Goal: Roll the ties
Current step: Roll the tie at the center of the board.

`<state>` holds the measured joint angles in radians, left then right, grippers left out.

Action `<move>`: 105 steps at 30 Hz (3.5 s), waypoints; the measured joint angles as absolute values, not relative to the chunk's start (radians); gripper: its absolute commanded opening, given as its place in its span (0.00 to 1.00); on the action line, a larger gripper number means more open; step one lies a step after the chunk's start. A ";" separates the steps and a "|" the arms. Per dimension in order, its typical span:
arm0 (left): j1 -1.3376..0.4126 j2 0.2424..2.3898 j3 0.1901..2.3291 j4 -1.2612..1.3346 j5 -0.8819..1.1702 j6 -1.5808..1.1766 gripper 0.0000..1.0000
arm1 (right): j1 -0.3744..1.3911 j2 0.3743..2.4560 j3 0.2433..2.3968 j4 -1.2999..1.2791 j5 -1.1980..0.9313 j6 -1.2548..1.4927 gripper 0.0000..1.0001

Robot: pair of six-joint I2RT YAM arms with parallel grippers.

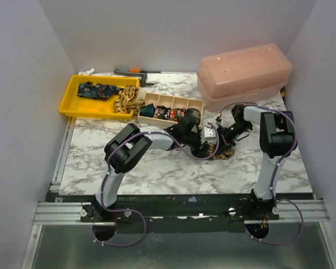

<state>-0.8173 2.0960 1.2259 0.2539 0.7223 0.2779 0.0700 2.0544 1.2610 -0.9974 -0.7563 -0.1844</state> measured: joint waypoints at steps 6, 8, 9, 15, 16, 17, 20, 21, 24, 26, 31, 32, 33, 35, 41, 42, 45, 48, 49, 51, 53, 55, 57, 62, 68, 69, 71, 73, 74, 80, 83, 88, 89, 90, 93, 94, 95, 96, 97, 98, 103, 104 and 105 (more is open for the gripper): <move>-0.835 2.131 1.256 0.290 0.722 0.265 0.51 | 0.069 2.056 1.253 -0.989 -0.717 -0.184 0.00; -0.838 2.135 1.258 0.291 0.722 0.278 0.42 | 0.069 2.057 1.253 -0.988 -0.714 -0.183 0.00; -0.839 2.136 1.260 0.290 0.722 0.287 0.37 | 0.068 2.058 1.253 -0.988 -0.713 -0.183 0.00; -0.849 2.137 1.280 0.231 0.687 0.366 0.10 | 0.065 2.059 1.258 -0.997 -0.711 -0.190 0.22; -0.850 2.134 1.280 0.224 0.682 0.375 0.09 | 0.065 2.057 1.259 -1.000 -0.711 -0.197 0.31; -0.852 2.131 1.279 0.219 0.672 0.384 0.08 | 0.065 2.053 1.259 -1.004 -0.711 -0.206 0.39; -0.857 2.096 1.242 0.193 0.624 0.414 0.09 | 0.063 2.019 1.262 -1.024 -0.711 -0.236 0.53; -0.857 2.082 1.232 0.173 0.608 0.417 0.10 | 0.063 2.006 1.266 -1.027 -0.716 -0.245 0.55; -0.858 2.062 1.229 0.121 0.582 0.400 0.11 | 0.060 1.969 1.271 -1.032 -0.782 -0.260 0.58; -0.860 2.062 1.246 0.091 0.567 0.376 0.12 | 0.062 1.955 1.271 -1.034 -0.834 -0.264 0.60; -0.872 2.063 1.276 0.037 0.525 0.339 0.15 | 0.081 1.964 1.269 -1.029 -0.899 -0.260 0.44; -0.873 2.063 1.279 0.031 0.521 0.336 0.17 | 0.085 1.970 1.269 -1.022 -0.900 -0.255 0.36; -0.873 2.063 1.281 0.027 0.518 0.333 0.20 | 0.086 1.978 1.270 -1.013 -0.899 -0.247 0.24; -0.873 2.063 1.282 0.021 0.516 0.333 0.31 | 0.091 1.995 1.270 -0.995 -0.881 -0.234 0.02; -0.868 2.063 1.282 0.030 0.521 0.333 0.60 | 0.090 2.004 1.271 -0.997 -0.838 -0.180 0.00; -0.865 2.063 1.280 0.039 0.527 0.333 0.62 | 0.090 2.004 1.271 -0.995 -0.825 -0.176 0.00; -0.859 2.063 1.270 0.065 0.540 0.332 0.63 | 0.090 2.005 1.271 -0.996 -0.793 -0.165 0.00; -0.857 2.065 1.266 0.097 0.563 0.329 0.61 | 0.090 2.012 1.276 -0.999 -0.774 -0.156 0.00; -0.857 2.072 1.266 0.115 0.580 0.328 0.61 | 0.090 2.017 1.280 -1.003 -0.768 -0.154 0.00; -0.857 2.084 1.266 0.147 0.604 0.324 0.60 | 0.088 2.030 1.293 -1.016 -0.757 -0.149 0.00; -0.855 2.101 1.267 0.188 0.636 0.319 0.59 | 0.086 2.047 1.308 -1.032 -0.749 -0.145 0.00; -0.851 2.123 1.273 0.223 0.672 0.309 0.58 | 0.083 2.063 1.321 -1.046 -0.744 -0.141 0.00; -0.846 2.133 1.277 0.239 0.695 0.306 0.58 | 0.079 2.075 1.329 -1.054 -0.741 -0.135 0.00; -0.842 2.141 1.269 0.270 0.718 0.318 0.58 | 0.077 2.086 1.335 -1.064 -0.738 -0.131 0.00; -0.845 2.139 1.252 0.289 0.702 0.337 0.16 | 0.076 2.086 1.329 -1.060 -0.741 -0.136 0.10; -0.849 2.131 1.251 0.277 0.677 0.332 0.15 | 0.076 2.085 1.329 -1.060 -0.744 -0.140 0.19; -0.854 2.112 1.232 0.268 0.625 0.330 0.16 | 0.076 2.081 1.330 -1.060 -0.749 -0.153 0.38; -0.859 2.082 1.200 0.262 0.579 0.329 0.18 | 0.080 2.072 1.329 -1.047 -0.748 -0.163 0.50; -0.860 2.059 1.175 0.252 0.556 0.329 0.18 | 0.083 2.065 1.328 -1.036 -0.747 -0.168 0.52; -0.859 1.993 1.105 0.207 0.505 0.316 0.24 | 0.092 1.999 1.328 -1.009 -0.822 -0.183 0.59; -0.859 1.995 1.115 0.192 0.500 0.304 0.27 | 0.104 1.996 1.328 -0.996 -0.865 -0.183 0.60; -0.859 2.006 1.153 0.147 0.497 0.291 0.31 | 0.134 2.039 1.329 -0.984 -0.887 -0.184 0.47; -0.859 2.008 1.163 0.135 0.497 0.290 0.32 | 0.140 2.057 1.329 -0.979 -0.886 -0.184 0.34; -0.859 2.010 1.168 0.126 0.497 0.287 0.33 | 0.146 2.073 1.328 -0.974 -0.886 -0.182 0.15; -0.859 2.013 1.180 0.108 0.495 0.283 0.45 | 0.147 2.089 1.328 -0.977 -0.900 -0.162 0.00; -0.859 2.015 1.185 0.103 0.496 0.281 0.48 | 0.147 2.089 1.328 -0.978 -0.896 -0.158 0.00; -0.857 2.017 1.190 0.098 0.495 0.277 0.52 | 0.144 2.088 1.327 -0.978 -0.896 -0.154 0.00; -0.854 2.017 1.190 0.098 0.496 0.274 0.56 | 0.143 2.088 1.323 -0.974 -0.896 -0.154 0.00; -0.851 2.017 1.189 0.102 0.500 0.269 0.58 | 0.143 2.085 1.318 -0.970 -0.896 -0.154 0.00; -0.850 2.017 1.187 0.107 0.503 0.264 0.61 | 0.142 2.082 1.311 -0.965 -0.893 -0.154 0.00; -0.810 1.996 1.077 0.290 0.614 0.209 0.66 | 0.140 2.076 1.295 -0.953 -0.875 -0.157 0.00; -0.803 1.991 1.056 0.319 0.627 0.204 0.65 | 0.140 2.076 1.294 -0.953 -0.872 -0.157 0.00; -0.796 1.988 1.031 0.366 0.651 0.196 0.66 | 0.140 2.076 1.294 -0.953 -0.867 -0.157 0.00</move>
<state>-0.7959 1.9881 1.0306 0.3664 0.6506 0.1955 0.1402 2.0762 1.2938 -0.9527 -0.8673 -0.1566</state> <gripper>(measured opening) 0.653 0.028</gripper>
